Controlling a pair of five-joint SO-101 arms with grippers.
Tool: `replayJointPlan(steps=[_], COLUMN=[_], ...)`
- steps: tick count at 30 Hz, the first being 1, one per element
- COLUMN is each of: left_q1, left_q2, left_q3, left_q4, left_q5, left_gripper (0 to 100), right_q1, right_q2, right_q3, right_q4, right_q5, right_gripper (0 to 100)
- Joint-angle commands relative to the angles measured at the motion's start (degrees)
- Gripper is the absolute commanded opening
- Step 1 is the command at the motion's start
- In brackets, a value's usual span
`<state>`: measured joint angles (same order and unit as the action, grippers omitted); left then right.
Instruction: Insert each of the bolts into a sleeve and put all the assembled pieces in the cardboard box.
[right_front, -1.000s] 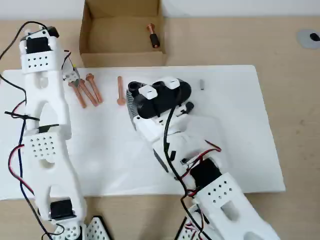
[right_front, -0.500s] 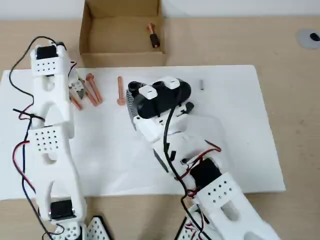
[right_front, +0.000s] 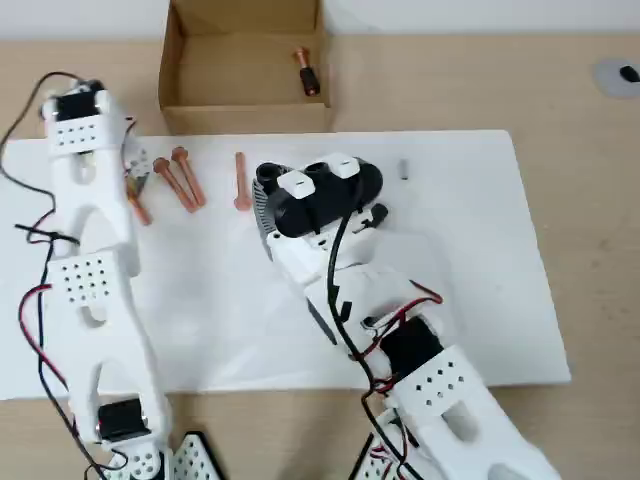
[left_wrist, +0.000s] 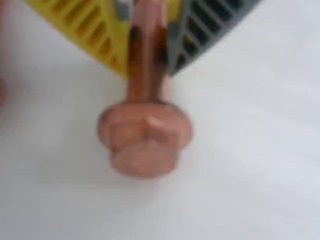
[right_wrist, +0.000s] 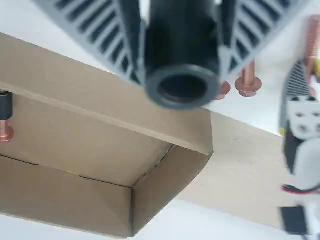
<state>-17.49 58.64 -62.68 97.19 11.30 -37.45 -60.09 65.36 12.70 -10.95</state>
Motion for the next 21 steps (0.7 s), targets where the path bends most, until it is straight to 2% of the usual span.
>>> replayJointPlan(steps=[1,6,9,13,17,21], left_q1=[-4.04,-4.04,-2.55,0.26,3.25,8.09], left_q2=[-0.57,-0.57,-0.92,-3.21,-14.29,-30.46], left_q3=[-2.37,-0.35,1.85,-1.32,-1.05,6.51], left_q4=[-0.44,-0.44,0.0,3.43,3.52,3.52], left_q5=[0.88,-1.41,-3.43,-3.78,-5.1,-7.12], left_gripper=[6,6,1,1,1,1], right_q1=[-0.04,-0.04,-0.04,-0.13,-1.36,-6.29], right_q2=[-1.89,-1.89,-1.98,-2.33,-8.66,-18.42], right_q3=[-1.54,-1.54,-1.54,-1.63,-1.36,-0.4], right_q4=[-1.85,-1.85,-1.85,-1.67,-1.49,4.04], right_q5=[-0.26,-0.26,-0.26,-0.26,0.26,2.9], right_gripper=[0.9,0.9,0.9,0.9,0.9,0.9])
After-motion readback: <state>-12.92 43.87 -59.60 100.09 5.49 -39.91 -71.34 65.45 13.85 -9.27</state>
